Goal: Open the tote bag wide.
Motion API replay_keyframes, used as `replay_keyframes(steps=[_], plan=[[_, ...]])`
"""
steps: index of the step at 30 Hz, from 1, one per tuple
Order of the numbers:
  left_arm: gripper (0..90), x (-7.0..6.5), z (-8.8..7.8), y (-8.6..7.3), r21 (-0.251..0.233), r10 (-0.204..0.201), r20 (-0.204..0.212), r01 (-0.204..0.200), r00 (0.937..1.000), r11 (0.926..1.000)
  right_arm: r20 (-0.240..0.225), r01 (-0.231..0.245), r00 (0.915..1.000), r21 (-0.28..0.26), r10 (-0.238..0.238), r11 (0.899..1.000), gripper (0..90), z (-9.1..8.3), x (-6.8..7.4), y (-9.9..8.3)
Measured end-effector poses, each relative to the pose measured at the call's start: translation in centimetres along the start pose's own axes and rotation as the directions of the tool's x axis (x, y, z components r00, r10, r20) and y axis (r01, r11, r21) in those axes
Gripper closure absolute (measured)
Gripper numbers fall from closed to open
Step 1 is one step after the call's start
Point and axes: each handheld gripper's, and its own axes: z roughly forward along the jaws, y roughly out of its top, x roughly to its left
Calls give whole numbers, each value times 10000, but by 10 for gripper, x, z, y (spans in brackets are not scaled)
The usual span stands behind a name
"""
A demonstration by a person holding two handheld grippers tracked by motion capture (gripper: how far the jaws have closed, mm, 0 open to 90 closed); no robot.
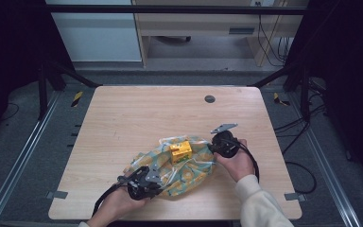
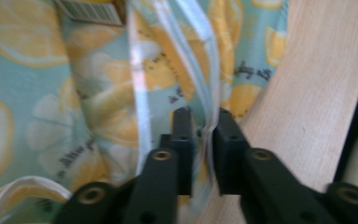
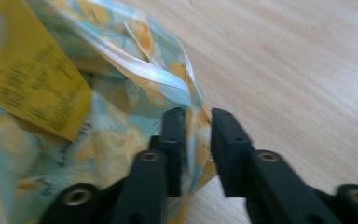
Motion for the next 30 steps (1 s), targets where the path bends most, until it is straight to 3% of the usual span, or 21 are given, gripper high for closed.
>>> replay_keyframes(steps=[8, 13, 15, 18, 20, 21, 24, 28, 30], plan=[[539, -1, -15, 3, -487, -79, -606, 50, 9981, 9988, -4, 238, 9997, -968, -239, 9950, 457, -35, 17, 6], [431, 1, -28, 5, -994, -427, -851, 341, 9955, 9945, -99, 167, 9998, -1310, -182, 9912, 403, -49, 23, 6], [392, 4, -35, 7, -1370, -739, -1012, 597, 9921, 9888, -149, 149, 9997, -1383, -171, 9903, 391, -55, 26, 5], [388, 13, -46, 10, -1736, -925, -1436, 669, 9853, 9825, -261, 307, 9990, -1513, -350, 9880, 413, -66, 33, 2], [388, 21, -52, 13, -1929, -1088, -1804, 733, 9776, 9785, -392, 453, 9979, -1626, -524, 9856, 427, -73, 40, -1], [389, 23, -54, 15, -1919, -1086, -1904, 716, 9757, 9788, -524, 555, 9965, -1673, -650, 9843, 439, -77, 47, -3], [391, 35, -56, 19, -1979, -1196, -2452, 711, 9621, 9776, -614, 722, 9946, -1663, -834, 9834, 450, -79, 54, -5], [394, 48, -50, 21, -2045, -1358, -2672, 816, 9540, 9755, -694, 1060, 9906, -1509, -1175, 9829, 459, -74, 66, -12], [392, 52, -45, 22, -2021, -1437, -2601, 917, 9548, 9751, -707, 1106, 9900, -1465, -1219, 9830, 459, -72, 66, -14]])
